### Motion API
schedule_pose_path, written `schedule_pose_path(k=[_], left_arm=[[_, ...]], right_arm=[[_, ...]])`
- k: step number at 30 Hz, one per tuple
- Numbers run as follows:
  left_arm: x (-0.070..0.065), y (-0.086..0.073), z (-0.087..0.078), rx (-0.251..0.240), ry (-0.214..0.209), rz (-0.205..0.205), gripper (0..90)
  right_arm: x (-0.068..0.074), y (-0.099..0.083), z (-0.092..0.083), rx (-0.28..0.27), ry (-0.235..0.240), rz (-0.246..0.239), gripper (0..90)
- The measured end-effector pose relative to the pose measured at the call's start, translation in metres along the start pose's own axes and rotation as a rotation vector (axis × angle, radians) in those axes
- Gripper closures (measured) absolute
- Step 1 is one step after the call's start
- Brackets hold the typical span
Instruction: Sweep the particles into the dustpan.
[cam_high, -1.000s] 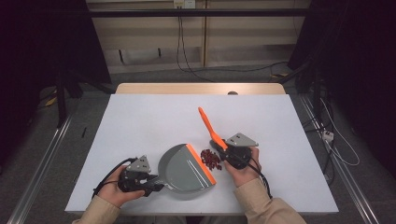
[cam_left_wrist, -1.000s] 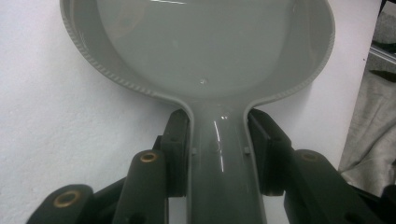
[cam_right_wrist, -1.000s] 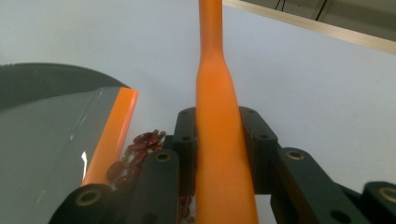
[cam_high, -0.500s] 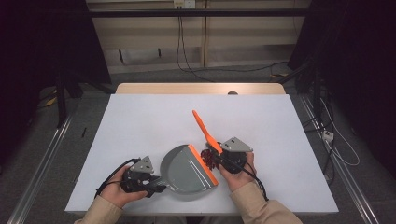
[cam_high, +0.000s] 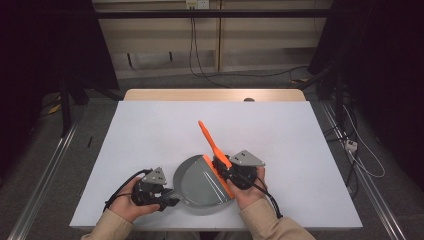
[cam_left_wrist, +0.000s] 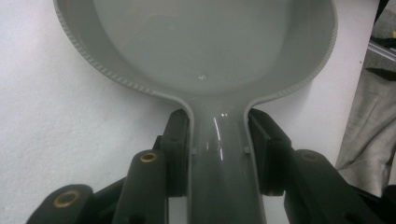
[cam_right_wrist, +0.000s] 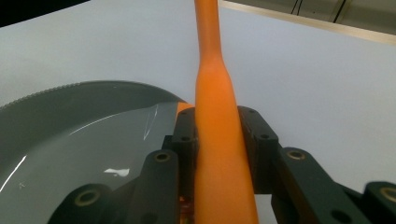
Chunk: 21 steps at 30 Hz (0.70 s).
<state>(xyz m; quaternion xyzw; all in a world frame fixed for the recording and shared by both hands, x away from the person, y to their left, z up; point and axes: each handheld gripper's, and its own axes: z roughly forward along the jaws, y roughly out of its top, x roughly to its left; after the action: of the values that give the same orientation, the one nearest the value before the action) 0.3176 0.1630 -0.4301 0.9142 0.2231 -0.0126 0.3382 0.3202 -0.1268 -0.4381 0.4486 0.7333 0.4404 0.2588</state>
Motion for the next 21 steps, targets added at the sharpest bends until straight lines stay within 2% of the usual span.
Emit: schedule_pose_path(k=[2,6,9,11,13,17,18,21], left_arm=[[0.001,0.000,0.000,0.004,-0.002,0.009,62.8],[0.001,0.000,-0.001,0.007,-0.001,0.010,62.8],[0.001,0.000,-0.002,0.007,0.001,0.007,62.8],[0.002,-0.001,-0.001,-0.003,-0.005,-0.001,62.8],[0.002,-0.001,-0.001,-0.002,-0.005,-0.001,62.8],[0.001,-0.002,-0.001,-0.005,0.000,-0.009,62.9],[0.002,-0.002,-0.001,-0.005,0.001,-0.008,62.8],[0.002,-0.003,-0.001,-0.008,-0.002,-0.012,62.9]], right_arm=[[0.003,0.000,0.001,-0.003,0.014,0.012,70.7],[0.011,0.001,0.003,-0.013,0.022,0.000,70.7],[0.016,0.002,0.004,-0.018,0.029,-0.013,70.7],[0.017,0.003,0.003,-0.029,0.037,-0.003,70.8],[0.019,0.006,0.002,-0.038,0.061,0.010,71.0],[0.027,0.011,0.001,-0.056,0.110,0.004,71.1],[0.027,0.013,0.000,-0.064,0.125,0.012,71.0],[0.020,0.019,-0.004,-0.090,0.119,0.027,71.0]])
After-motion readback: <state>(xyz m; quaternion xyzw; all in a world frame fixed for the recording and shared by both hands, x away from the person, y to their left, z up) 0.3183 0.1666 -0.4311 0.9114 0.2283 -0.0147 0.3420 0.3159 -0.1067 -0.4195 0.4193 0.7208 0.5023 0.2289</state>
